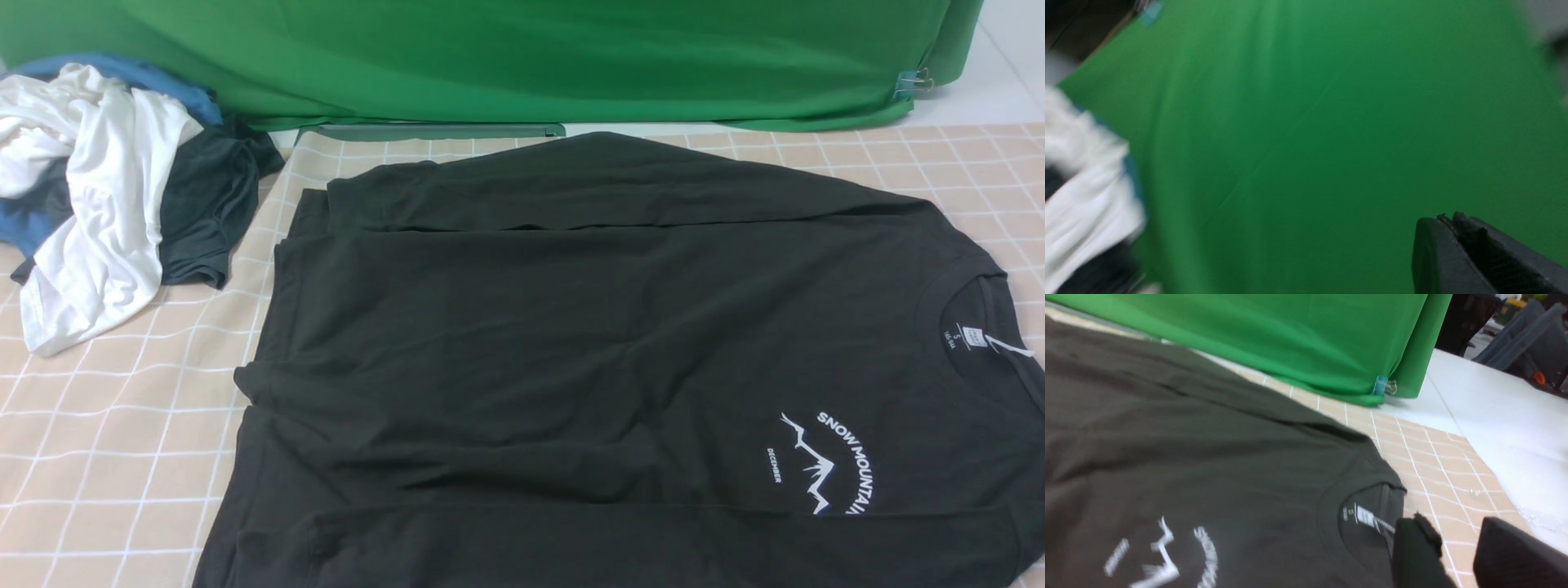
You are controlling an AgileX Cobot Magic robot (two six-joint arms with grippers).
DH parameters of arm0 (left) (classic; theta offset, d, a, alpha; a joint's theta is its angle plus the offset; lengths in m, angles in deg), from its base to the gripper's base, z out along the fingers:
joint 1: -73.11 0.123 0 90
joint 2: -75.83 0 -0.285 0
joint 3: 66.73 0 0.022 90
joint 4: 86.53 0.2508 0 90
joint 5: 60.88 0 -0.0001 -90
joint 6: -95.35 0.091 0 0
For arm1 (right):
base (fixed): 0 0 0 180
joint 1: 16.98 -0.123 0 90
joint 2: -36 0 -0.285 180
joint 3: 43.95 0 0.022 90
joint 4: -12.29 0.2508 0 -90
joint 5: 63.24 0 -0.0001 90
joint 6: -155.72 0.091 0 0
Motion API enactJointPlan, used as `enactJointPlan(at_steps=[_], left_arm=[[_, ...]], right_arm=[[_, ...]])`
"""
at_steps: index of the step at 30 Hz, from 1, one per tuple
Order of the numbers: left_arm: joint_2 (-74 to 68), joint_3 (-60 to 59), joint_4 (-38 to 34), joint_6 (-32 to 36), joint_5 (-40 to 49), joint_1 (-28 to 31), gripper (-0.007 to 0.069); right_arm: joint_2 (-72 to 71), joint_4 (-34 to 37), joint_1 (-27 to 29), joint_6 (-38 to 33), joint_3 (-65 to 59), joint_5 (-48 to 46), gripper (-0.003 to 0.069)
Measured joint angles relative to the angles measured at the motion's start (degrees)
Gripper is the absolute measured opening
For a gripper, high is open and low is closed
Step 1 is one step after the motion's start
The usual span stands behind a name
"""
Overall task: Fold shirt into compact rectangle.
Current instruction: 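Grasp the left edge of the dark T-shirt lying flat on the table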
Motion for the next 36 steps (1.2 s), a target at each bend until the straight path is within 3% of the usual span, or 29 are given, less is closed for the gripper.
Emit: enactJointPlan(at_steps=[3, 6, 9, 10, 11, 14, 17, 20, 22, 25, 27, 31, 36], left_arm=[[0.04, 1.38, -0.48, -5.92, -7.81, 0.0, 0.0018], [-2.52, 10.4, 0.09, -8.51, -1.58, 0.0, 0.0018], [-9.74, 22.48, 3.34, -8.85, 14.12, 0.0, 0.0018], [-15.41, 29.63, 6.51, -8.12, 25.39, 0.0, 0.0018], [-18.21, 32.68, 7.74, -7.42, 30.44, 0.0, 0.0018], [-33.82, 46.6, 11.19, 0.42, 57.02, 0.0, 0.0018], [-46.44, 52.68, 11.79, 8.16, 72.82, 0.0, 0.0018], [-56.14, 53.04, 11.79, 12.05, 80.77, 0.0, 0.0018], [-59.53, 51.86, 11.73, 13.57, 82.64, -0.12, 0.0014], [-64.57, 46.17, 11.97, 15.27, 82.73, -2.7, 0.0005], [-66.72, 42.61, 12.31, 15.19, 81.51, -5.4, 0.0], [-73.41, 38.89, 15.21, 11.5, 79.98, -12.54, 0.0], [-79.39, 39.06, 19.93, 7.45, 77.52, -16.37, 0.001]], right_arm=[[0.0, 5.94, 0.0, 6.07, 0.0, 4.78, 0.0242], [0.0, 13.68, 0.0, 19.16, 0.0, 12.82, 0.0242], [0.0, 15.68, 0.0, 26.27, 0.0, 16.77, 0.0242], [0.0, 16.1, 0.0, 28.18, 0.0, 18.07, 0.0242], [0.0, 16.28, 0.0, 29.07, 0.0, 18.42, 0.0242], [0.0, 16.61, 0.0, 30.62, 0.0, 19.85, 0.0241], [0.0, 16.73, 0.0, 31.05, 0.0, 21.85, 0.0241], [0.0, 16.99, -0.62, 32.64, 0.49, 19.99, 0.0239], [0.0, 17.05, -1.21, 32.43, 2.11, 16.76, 0.0223], [4.19, 16.49, -4.08, 24.63, 12.72, 2.43, 0.0087], [8.41, 16.28, -5.48, 20.08, 17.89, -2.57, 0.0045], [22.24, 16.07, -8.61, 12.97, 29.54, -14.39, 0.0032], [34.52, 16.07, -11.01, 6.71, 36.24, -25.04, 0.0032]])
